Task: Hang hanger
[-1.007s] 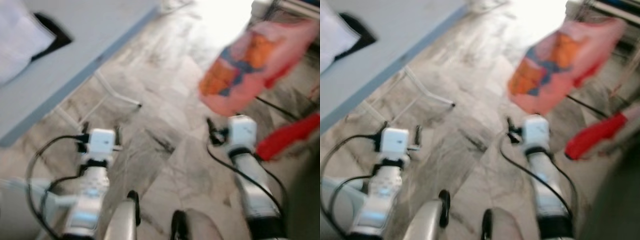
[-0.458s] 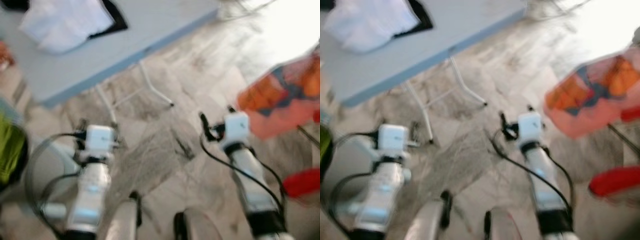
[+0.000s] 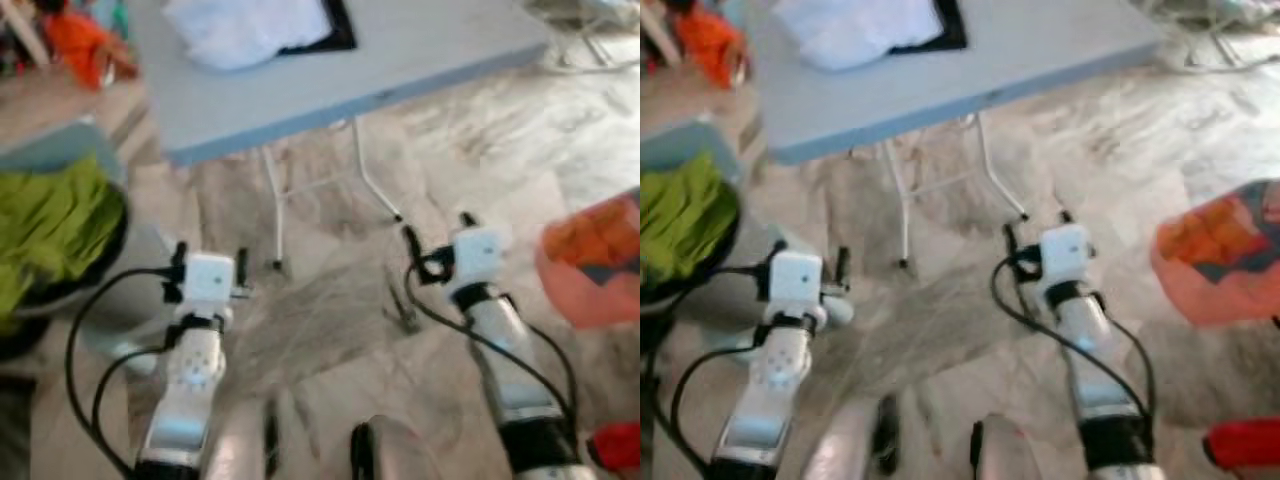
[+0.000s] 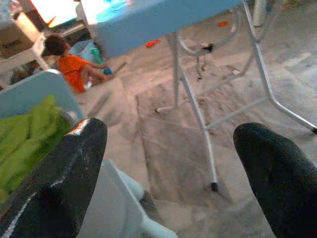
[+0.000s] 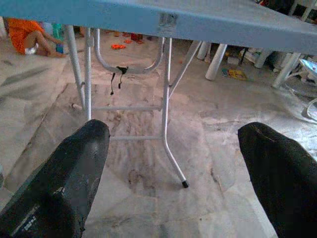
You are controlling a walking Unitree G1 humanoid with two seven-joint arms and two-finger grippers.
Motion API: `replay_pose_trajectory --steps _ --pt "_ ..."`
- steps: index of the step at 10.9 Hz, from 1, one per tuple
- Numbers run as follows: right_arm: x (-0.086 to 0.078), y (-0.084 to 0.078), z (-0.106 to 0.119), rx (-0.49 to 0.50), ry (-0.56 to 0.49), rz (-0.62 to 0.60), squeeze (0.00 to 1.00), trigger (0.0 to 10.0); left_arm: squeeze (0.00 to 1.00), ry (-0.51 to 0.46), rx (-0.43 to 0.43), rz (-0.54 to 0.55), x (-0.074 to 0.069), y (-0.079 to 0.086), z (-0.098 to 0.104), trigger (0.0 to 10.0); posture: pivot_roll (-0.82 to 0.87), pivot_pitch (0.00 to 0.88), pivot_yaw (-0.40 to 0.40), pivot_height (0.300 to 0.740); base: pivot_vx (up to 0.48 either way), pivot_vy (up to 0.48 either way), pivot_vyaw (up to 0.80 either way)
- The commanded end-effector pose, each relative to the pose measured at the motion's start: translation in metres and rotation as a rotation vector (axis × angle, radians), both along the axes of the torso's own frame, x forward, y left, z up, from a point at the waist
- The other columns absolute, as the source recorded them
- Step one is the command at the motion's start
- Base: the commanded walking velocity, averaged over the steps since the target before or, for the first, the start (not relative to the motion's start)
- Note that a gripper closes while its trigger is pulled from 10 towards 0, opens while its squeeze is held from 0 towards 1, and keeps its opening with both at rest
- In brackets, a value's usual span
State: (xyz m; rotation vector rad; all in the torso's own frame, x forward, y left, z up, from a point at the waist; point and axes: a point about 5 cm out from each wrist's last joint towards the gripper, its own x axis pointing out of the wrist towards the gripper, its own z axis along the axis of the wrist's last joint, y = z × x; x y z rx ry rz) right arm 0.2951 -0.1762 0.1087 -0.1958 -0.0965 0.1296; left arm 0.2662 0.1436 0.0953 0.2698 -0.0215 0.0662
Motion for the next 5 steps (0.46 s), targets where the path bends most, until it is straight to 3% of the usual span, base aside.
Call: replay_pose_trajectory --steps 1,2,5 --pt "-0.0015 0.0086 -0.0039 0.020 0.011 0.019 0.00 10.0 0.00 0.026 0.016 0.026 -0.0038 0.0102 -0.0053 10.0 0.03 0.263 -0.027 0.740 0.000 0.480 0.80" --pt "-0.0025 0.0091 -0.0048 0.024 0.012 0.020 0.00 10.0 0.00 0.028 0.013 0.024 -0.0033 0.0105 -0.0053 10.0 0.03 0.263 -0.026 0.740 0.000 0.480 0.42" --pt "-0.0025 0.0068 -0.0048 0.032 0.013 0.012 0.00 10.0 0.00 0.035 0.007 0.020 -0.0026 0.0078 -0.0057 10.0 0.02 0.265 -0.028 0.740 0.000 0.480 0.00"
